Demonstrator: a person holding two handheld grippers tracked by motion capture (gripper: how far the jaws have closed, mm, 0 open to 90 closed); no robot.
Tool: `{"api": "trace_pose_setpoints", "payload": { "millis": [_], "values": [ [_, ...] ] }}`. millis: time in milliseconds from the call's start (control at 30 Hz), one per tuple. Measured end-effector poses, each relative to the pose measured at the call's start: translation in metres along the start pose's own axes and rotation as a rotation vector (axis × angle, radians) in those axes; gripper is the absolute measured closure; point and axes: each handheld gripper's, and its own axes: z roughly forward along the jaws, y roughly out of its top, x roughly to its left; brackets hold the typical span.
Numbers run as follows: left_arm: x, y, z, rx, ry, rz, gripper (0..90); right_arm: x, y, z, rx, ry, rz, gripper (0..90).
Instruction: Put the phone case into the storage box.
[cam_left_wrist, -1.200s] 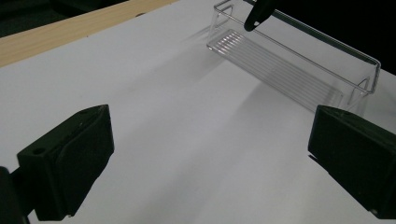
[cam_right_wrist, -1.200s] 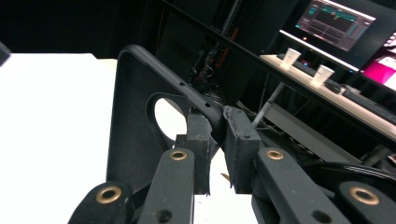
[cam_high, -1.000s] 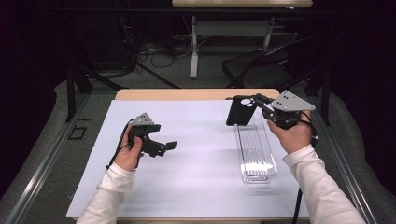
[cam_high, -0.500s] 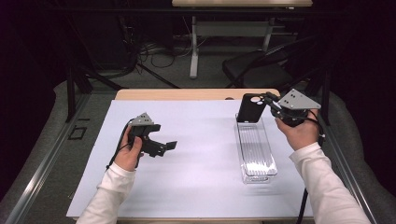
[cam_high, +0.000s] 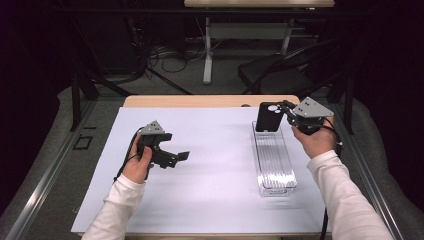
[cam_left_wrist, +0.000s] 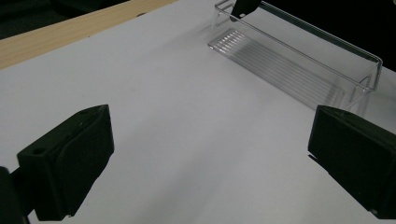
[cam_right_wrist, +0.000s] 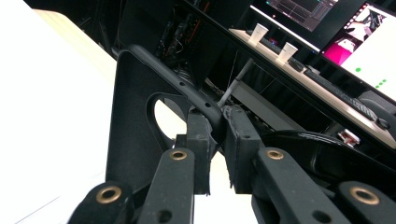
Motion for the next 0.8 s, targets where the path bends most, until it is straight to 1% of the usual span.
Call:
{"api": "trace_pose_setpoints", "payload": {
  "millis": [200, 400, 500, 733, 800],
  "values": [
    [0.0, 0.0, 0.0, -0.004, -0.001, -0.003, 0.4, 0.001, -0.008, 0.01, 0.023, 0.001, -0.01, 81.8],
    [0.0, 0.0, 0.0, 0.0, 0.001, 0.002, 0.4, 0.002, -0.013, 0.02, 0.029, -0.003, -0.01, 81.8],
    [0.0, 0.0, -0.001, -0.002, -0.001, -0.002, 0.5, 0.003, -0.016, 0.025, 0.041, 0.006, -0.015, 81.8],
    [0.0, -0.001, -0.001, -0.002, 0.0, -0.003, 0.5, 0.006, -0.019, 0.032, 0.049, 0.008, -0.02, 81.8],
    [0.0, 0.0, -0.001, -0.002, 0.0, -0.001, 0.5, 0.006, -0.019, 0.034, 0.055, 0.006, -0.028, 81.8]
  ]
}}
